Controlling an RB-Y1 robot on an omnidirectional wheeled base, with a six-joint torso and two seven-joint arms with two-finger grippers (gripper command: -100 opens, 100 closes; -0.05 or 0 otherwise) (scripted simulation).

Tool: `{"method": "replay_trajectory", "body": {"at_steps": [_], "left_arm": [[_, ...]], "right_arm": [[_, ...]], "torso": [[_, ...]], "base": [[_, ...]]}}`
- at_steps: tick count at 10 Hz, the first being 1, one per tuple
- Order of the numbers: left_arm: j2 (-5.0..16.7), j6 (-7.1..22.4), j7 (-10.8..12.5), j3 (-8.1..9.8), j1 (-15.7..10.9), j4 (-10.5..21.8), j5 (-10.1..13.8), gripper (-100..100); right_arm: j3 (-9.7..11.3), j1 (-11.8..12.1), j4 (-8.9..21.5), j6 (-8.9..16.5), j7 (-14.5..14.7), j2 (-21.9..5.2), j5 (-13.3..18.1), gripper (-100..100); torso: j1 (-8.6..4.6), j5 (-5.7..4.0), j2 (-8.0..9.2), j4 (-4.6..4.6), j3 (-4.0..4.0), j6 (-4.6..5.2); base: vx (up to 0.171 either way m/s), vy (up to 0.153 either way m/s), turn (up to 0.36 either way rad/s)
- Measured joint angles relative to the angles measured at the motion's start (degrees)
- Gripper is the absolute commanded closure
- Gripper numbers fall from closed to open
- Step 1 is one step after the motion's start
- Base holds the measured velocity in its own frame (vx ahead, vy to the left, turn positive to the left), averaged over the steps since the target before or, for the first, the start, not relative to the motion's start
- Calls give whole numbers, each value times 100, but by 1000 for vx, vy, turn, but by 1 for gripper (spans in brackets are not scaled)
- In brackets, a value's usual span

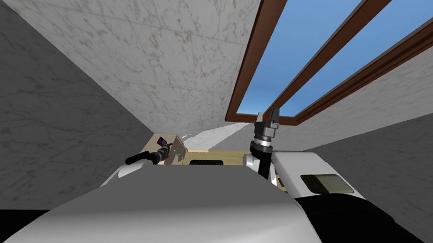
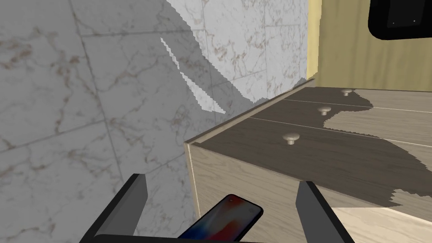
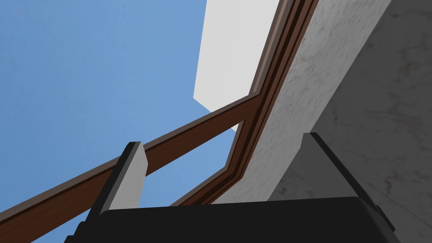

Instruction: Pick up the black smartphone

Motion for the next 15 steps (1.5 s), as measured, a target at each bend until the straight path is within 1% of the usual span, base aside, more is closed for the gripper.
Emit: {"method": "replay_trajectory", "body": {"at_steps": [1,2,3,4,6,7,8,9,10,11,12,14,15], "left_arm": [[19,110,-21,6,-17,29,32,-100],[74,239,-89,30,-70,129,138,-100],[101,397,-136,50,-102,170,191,-100],[107,509,-151,56,-107,177,205,-100],[153,831,-236,97,-203,287,297,-100],[209,989,-313,130,-291,409,398,-100],[219,1132,-371,141,-298,449,432,-100],[219,1266,-375,145,-321,455,427,-100],[270,1417,-431,178,-413,563,507,-100],[293,1570,-481,198,-430,597,549,-100],[341,1734,-540,237,-501,668,616,-100],[366,2016,-594,258,-578,749,653,-100],[400,2169,-635,285,-659,826,695,-100]], "right_arm": [[0,0,0,0,0,0,0,0],[0,0,0,0,0,0,0,0],[0,0,0,0,0,0,0,0],[0,0,0,0,0,0,0,0],[0,0,0,0,0,0,0,0],[0,0,0,0,0,0,0,0],[0,0,0,0,0,0,0,0],[0,0,0,0,0,0,0,0],[0,0,0,0,0,0,0,0],[0,0,0,0,0,0,0,0],[0,0,0,0,0,0,0,0],[0,0,0,0,0,0,0,0],[0,0,0,0,0,0,0,0]], "torso": [[1,0,3,1,2,0],[1,0,0,0,0,0],[1,0,-1,0,-1,0],[1,0,2,0,1,0],[1,0,-2,-1,-1,0],[2,0,-8,-1,-4,0],[2,1,-5,-2,-3,-1],[2,0,0,0,0,0],[3,0,-4,0,-2,0],[3,1,-4,-1,-2,-1],[6,1,-7,-1,-4,0],[3,1,-2,-1,-2,-1],[5,1,-6,-1,-3,0]], "base": [[22,-4,-25],[23,-3,-17],[11,-1,0],[26,-4,-18],[34,-1,-13],[34,2,-11],[12,2,2],[29,1,-6],[33,4,-7],[40,13,-1],[39,11,-3],[28,6,2],[37,8,-2]]}}
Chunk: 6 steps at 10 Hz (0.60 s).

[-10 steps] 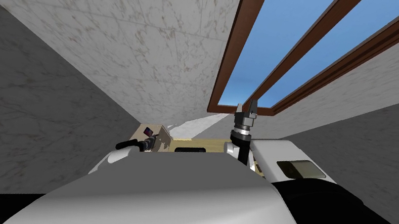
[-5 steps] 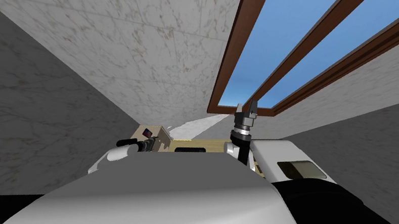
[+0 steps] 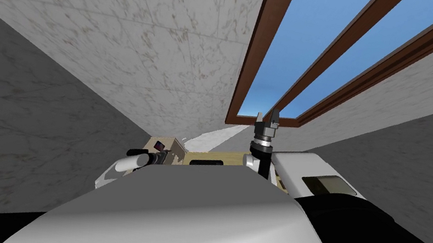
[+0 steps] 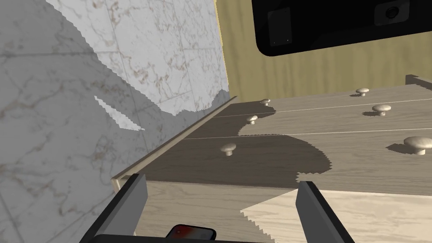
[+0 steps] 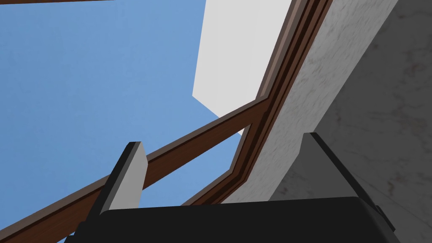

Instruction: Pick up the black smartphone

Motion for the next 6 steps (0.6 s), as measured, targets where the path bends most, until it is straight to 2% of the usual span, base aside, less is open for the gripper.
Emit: {"method": "replay_trajectory", "body": {"at_steps": [6], "left_arm": [[179,953,-295,177,-364,378,243,-100]], "right_arm": [[0,0,0,0,0,0,0,0]], "torso": [[7,2,-9,-2,-5,0]], "base": [[50,19,6]]}}
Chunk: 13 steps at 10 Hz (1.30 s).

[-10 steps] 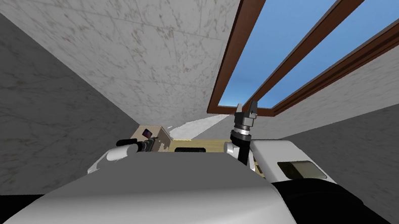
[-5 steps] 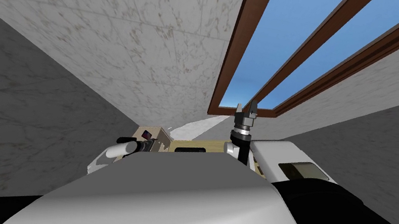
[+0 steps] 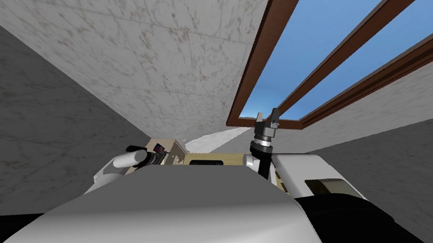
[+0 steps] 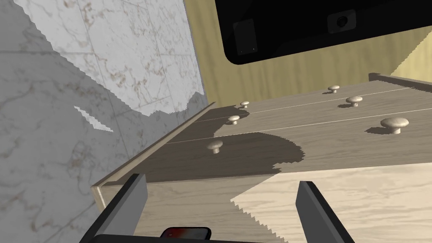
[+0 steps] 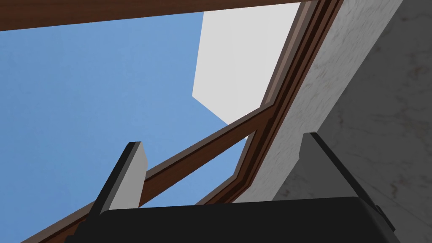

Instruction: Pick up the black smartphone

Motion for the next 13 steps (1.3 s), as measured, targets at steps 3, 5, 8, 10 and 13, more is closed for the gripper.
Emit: {"method": "replay_trajectory", "body": {"at_steps": [3,5,8,10,13], "left_arm": [[69,421,-136,79,-179,178,87,-100],[114,698,-201,137,-288,257,136,-100],[197,1128,-327,241,-497,421,208,-100],[273,1385,-419,319,-660,559,250,-100],[447,1708,-529,478,-878,677,285,-100]], "right_arm": [[0,0,0,0,0,0,0,0],[0,0,0,0,0,0,0,0],[0,0,0,0,0,0,0,0],[0,0,0,0,0,0,0,0],[-1,1,0,0,0,-1,0,0]], "torso": [[-3,0,2,0,1,0],[-3,0,3,0,1,0],[7,3,-5,-2,-4,0],[9,2,-11,-3,-7,0],[51,10,-25,-5,-14,-1]], "base": [[57,24,11],[52,32,14],[78,50,13],[103,66,19],[99,120,9]]}}
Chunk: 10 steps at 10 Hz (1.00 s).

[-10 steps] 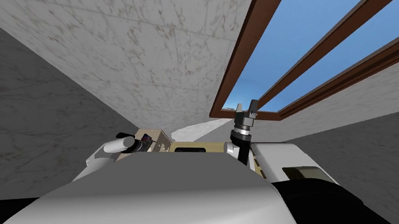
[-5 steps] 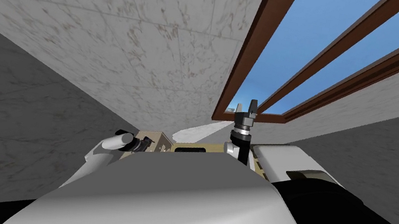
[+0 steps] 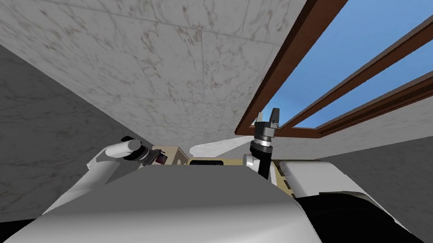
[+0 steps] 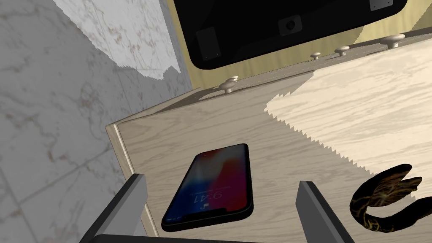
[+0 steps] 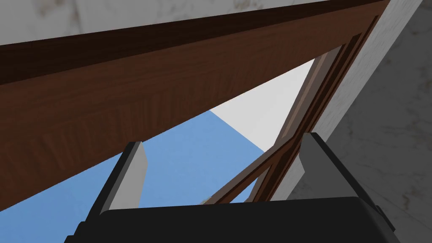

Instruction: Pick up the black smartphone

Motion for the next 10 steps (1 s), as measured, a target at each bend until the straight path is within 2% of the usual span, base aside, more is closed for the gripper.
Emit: {"method": "replay_trajectory", "body": {"at_steps": [1,2,5,6,10], "left_arm": [[11,20,-4,10,-9,0,0,0],[11,18,-3,9,-9,0,0,-100],[-155,-265,3,-124,-51,221,-165,-100],[-160,-292,-4,-129,-54,236,-170,100],[-155,-286,-12,-133,-52,233,-174,100]], "right_arm": [[1,-1,0,0,0,1,0,0],[-7,7,3,1,2,4,-1,0],[-7,7,3,2,2,4,-1,0],[-7,7,3,2,2,4,-1,0],[-7,7,3,2,2,4,-1,0]], "torso": [[-23,0,17,1,7,0],[-39,-1,27,5,14,-13],[-39,-1,37,8,20,-14],[-40,-2,34,7,18,-15],[-39,2,27,7,15,-18]], "base": [[8,14,-29],[-11,8,-64],[-19,6,-34],[0,0,0],[0,0,0]]}}
